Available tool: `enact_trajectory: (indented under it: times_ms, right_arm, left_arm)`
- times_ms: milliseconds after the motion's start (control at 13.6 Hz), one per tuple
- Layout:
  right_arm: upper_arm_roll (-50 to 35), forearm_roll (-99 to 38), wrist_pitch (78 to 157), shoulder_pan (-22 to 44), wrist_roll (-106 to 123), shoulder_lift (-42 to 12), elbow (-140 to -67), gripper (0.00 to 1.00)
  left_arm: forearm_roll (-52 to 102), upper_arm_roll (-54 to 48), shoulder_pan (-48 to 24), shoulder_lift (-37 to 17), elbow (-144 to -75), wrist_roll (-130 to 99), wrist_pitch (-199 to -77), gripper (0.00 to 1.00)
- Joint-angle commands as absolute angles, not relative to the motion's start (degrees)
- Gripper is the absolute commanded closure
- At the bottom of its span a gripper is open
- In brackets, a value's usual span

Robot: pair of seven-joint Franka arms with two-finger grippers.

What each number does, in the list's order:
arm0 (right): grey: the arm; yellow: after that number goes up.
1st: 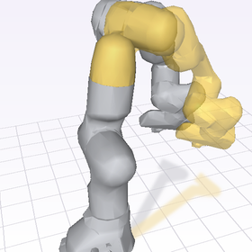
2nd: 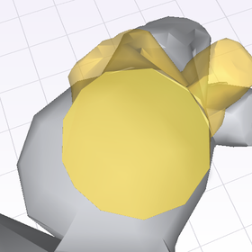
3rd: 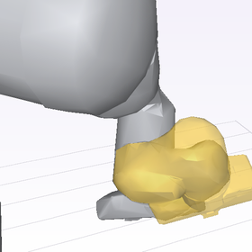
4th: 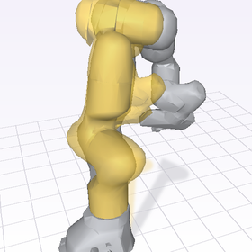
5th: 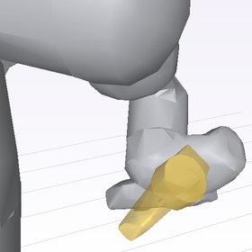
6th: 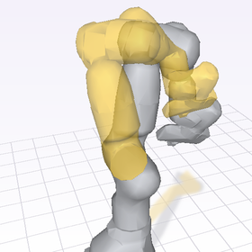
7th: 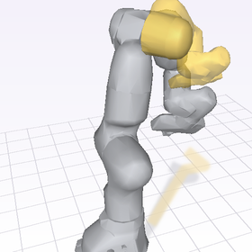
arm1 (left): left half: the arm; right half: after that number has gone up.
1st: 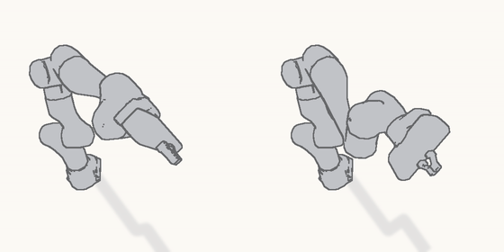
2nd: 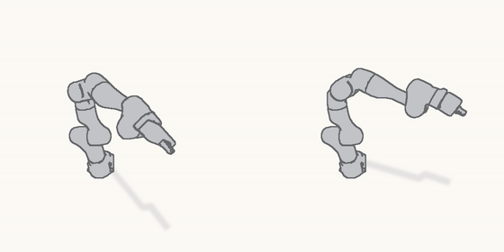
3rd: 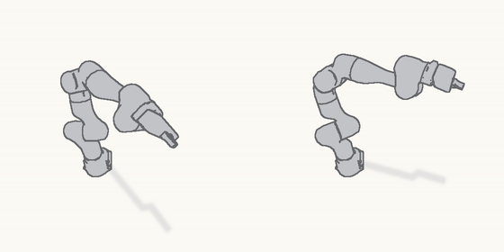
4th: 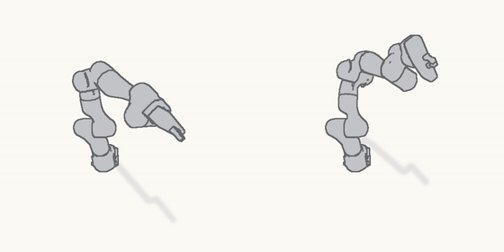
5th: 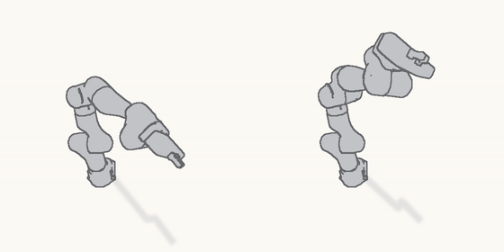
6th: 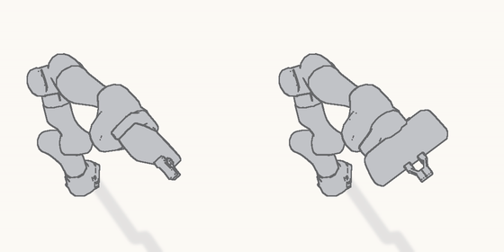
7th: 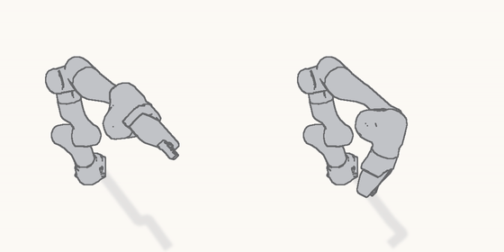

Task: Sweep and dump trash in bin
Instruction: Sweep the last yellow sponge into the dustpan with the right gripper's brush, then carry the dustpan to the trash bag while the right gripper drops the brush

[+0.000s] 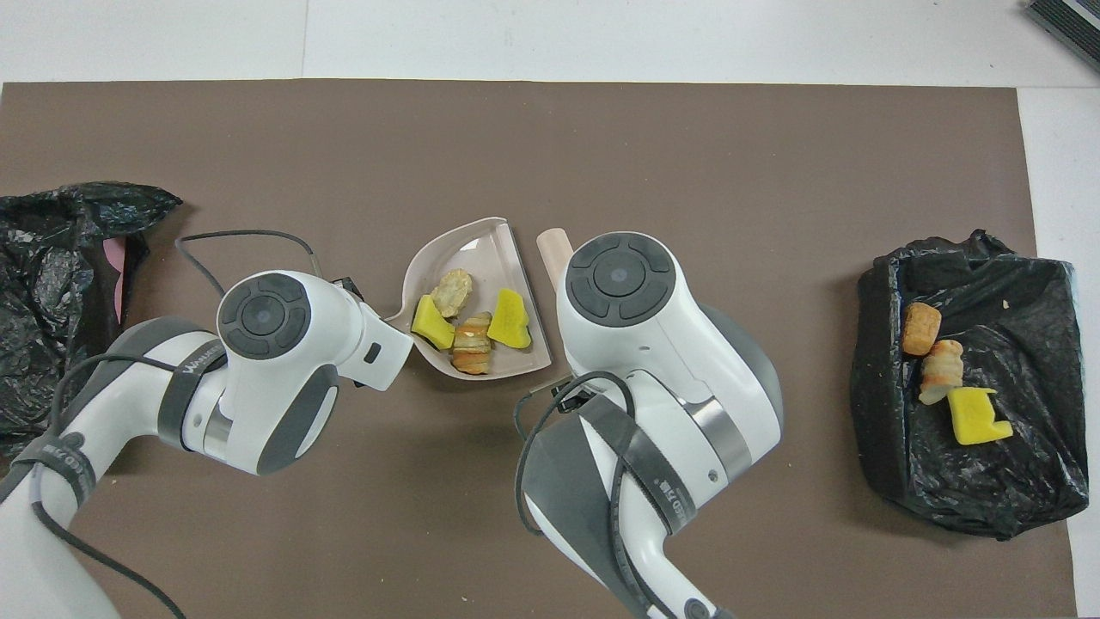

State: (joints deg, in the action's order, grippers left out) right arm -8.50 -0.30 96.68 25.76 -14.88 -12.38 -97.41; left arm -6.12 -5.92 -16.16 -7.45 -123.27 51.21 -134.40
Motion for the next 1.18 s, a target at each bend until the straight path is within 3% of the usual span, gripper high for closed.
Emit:
enact_trajectory:
  times_ms: [0, 588, 882, 1103]
  right_arm:
    - [-8.79, -2.99, 93.53, 25.84, -16.95, -10.64, -97.73, 1.0]
    - [-9.23, -11.68, 95.97, 30.58, -31.54, -3.62, -107.82, 1.0]
    - [-9.23, -13.53, 105.62, 37.85, -43.3, 1.93, -117.14, 1.0]
    - [-9.23, -13.62, 109.41, 42.97, -50.53, 1.84, -119.17, 1.0]
  left_arm:
    - [-4.05, -6.15, -12.23, -8.53, -119.37, 56.85, -132.11, 1.0]
    - [2.64, -6.06, -1.95, -8.0, -102.85, 71.18, -112.7, 1.0]
    - [5.96, -6.15, 4.72, -7.3, -98.61, 77.58, -108.9, 1.0]
    - [8.61, -5.71, 10.88, -7.38, -95.91, 86.19, -105.66, 1.0]
